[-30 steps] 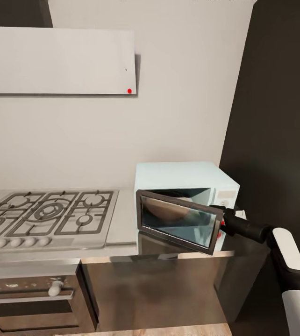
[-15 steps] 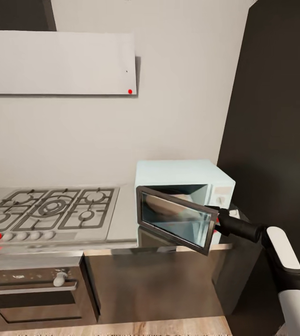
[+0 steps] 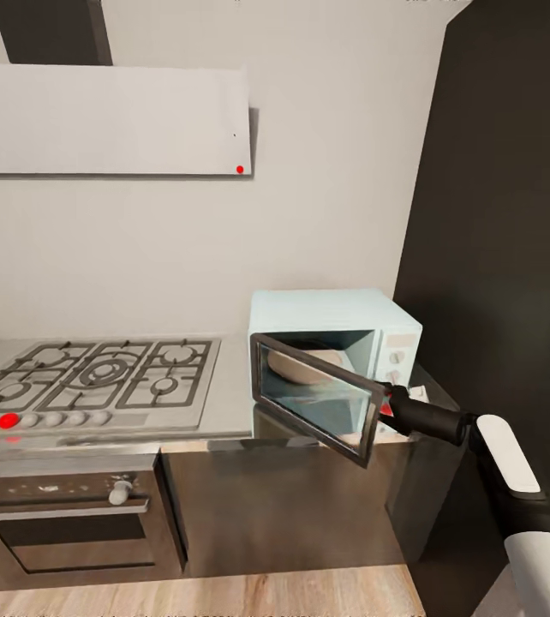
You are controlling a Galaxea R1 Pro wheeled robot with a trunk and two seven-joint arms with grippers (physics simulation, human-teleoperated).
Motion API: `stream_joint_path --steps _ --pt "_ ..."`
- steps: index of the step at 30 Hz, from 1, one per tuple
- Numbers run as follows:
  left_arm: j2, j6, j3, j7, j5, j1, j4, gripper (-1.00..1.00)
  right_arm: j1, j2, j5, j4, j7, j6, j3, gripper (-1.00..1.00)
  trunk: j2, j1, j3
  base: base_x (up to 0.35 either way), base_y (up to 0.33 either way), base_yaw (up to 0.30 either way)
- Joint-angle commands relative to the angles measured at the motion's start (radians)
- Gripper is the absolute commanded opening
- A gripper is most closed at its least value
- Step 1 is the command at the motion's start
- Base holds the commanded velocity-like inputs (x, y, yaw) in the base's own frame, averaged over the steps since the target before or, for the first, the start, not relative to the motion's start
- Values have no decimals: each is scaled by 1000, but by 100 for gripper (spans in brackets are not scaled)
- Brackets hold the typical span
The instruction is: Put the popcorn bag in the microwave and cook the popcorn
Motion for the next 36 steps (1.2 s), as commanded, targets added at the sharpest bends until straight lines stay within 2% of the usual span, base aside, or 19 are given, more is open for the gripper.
stream_joint_path --steps 1,6,8,11,13,22,36 --pt "-1 -1 1 0 2 0 -2 100 -1 0 -10 -1 -9 4 -1 100 -1 0 -1 -55 0 7" --pt "0 -1 1 0 2 0 -2 100 -1 0 -11 -6 -14 4 3 100 -1 0 2 -119 -38 126" --pt "0 -1 1 0 2 0 -2 100 -1 0 -11 -7 -13 4 25 100 -1 0 3 -36 -12 30" --pt "0 -1 1 0 2 0 -2 100 -1 0 -12 -10 -13 4 78 100 -1 0 4 -9 -3 124" --pt "0 -1 1 0 2 0 -1 100 -1 0 -13 -11 -14 4 90 100 -1 0 6 -2 -1 208" --pt "-1 -1 1 0 2 0 0 100 -1 0 -13 -11 -15 4 114 100 -1 0 16 -141 -42 211" --pt "1 -1 1 0 2 0 0 100 -1 0 -12 -13 -14 4 119 100 -1 0 18 -83 -32 49"
